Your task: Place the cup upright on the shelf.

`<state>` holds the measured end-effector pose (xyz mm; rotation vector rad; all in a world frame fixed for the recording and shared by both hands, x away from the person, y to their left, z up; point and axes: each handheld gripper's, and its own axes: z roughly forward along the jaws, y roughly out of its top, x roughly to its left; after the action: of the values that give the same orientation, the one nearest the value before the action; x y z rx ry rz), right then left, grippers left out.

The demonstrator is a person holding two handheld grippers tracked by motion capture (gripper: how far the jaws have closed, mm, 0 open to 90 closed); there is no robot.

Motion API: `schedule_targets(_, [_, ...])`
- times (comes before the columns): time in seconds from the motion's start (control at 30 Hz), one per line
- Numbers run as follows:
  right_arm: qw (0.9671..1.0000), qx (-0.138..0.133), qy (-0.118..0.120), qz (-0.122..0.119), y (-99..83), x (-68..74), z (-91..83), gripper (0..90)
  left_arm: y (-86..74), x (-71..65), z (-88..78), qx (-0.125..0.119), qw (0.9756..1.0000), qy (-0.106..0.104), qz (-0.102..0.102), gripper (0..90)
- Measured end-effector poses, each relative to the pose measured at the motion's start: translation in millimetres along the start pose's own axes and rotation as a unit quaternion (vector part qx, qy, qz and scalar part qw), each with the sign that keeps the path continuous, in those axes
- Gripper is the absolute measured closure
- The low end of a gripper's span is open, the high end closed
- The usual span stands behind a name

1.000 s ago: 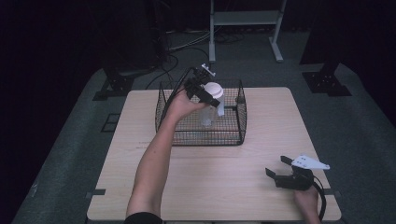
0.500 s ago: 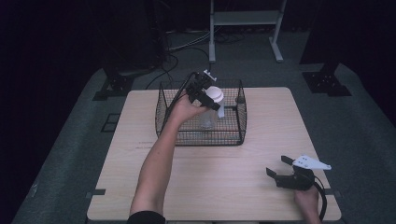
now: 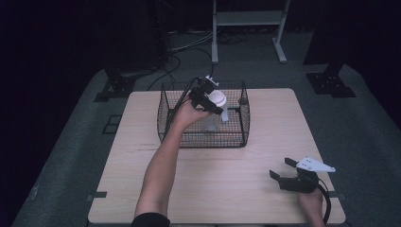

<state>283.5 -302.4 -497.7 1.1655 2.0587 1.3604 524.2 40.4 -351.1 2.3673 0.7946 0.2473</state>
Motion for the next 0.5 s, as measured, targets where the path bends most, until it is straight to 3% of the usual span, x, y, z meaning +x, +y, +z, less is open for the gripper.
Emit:
schedule_targets(0.3, [1.0000,0.005,0.001,-0.003,0.1,1.2,0.7,12.9,-7.4,3.6,-5.0,0.004,0.9999,-0.002,-0.013,5.2])
schedule_targets(0.5, [1.0000,0.006,-0.001,-0.003,0.1,1.9,1.1,12.9,-8.3,2.1,-5.6,0.002,0.9999,-0.001,-0.010,5.1])
